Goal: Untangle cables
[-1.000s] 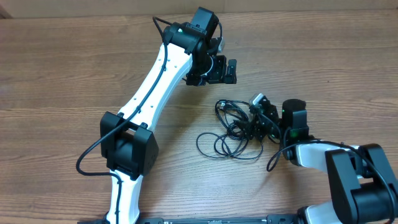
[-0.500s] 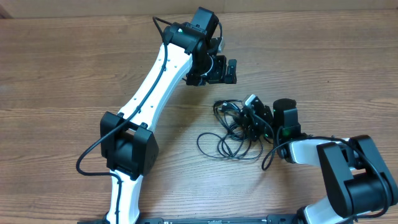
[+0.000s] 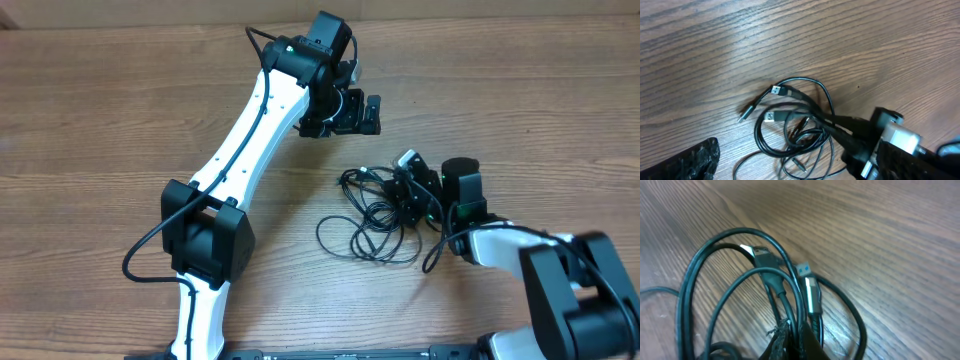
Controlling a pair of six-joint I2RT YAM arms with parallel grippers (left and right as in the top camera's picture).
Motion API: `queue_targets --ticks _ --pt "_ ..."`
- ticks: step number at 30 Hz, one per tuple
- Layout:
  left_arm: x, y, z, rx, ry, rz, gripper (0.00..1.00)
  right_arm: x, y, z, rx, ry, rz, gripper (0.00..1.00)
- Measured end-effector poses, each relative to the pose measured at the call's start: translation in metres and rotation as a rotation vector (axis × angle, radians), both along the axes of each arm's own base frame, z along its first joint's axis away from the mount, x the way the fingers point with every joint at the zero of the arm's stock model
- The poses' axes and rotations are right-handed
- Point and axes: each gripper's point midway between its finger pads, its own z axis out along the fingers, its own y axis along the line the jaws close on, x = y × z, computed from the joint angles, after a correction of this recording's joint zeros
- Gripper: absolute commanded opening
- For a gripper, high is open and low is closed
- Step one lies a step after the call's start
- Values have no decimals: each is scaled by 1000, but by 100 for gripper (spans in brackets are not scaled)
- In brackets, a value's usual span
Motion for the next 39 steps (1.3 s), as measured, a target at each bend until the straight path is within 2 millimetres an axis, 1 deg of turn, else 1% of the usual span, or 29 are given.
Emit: queue_targets --ticks 4,12,16,19,22,24,27,30,34,39 --pt "0 0 0 0 0 0 100 -5 -1 20 7 -12 -4 4" --pt "0 0 0 0 0 0 100 -21 -7 65 9 -55 -22 4" --pt "0 0 0 -1 -1 0 100 -34 -12 93 10 -99 -33 4" --pt "0 0 0 -1 -2 0 100 -39 -14 115 21 -160 -38 4" --pt "4 -2 1 -8 -15 2 100 -44 -17 128 26 -190 -52 4" --pt "12 -6 4 -27 -51 3 100 -46 -20 131 29 -185 -72 4" --pt "18 -9 7 -41 -78 3 100 -49 -23 127 24 -160 -93 4" --pt "18 -9 7 -44 -79 6 100 -49 -26 124 30 -132 -119 4" --pt "18 -9 7 -44 -74 13 100 -47 -27 125 50 -116 -147 4" --pt "-4 -6 4 -37 14 -17 100 -44 -31 126 81 -90 -208 4"
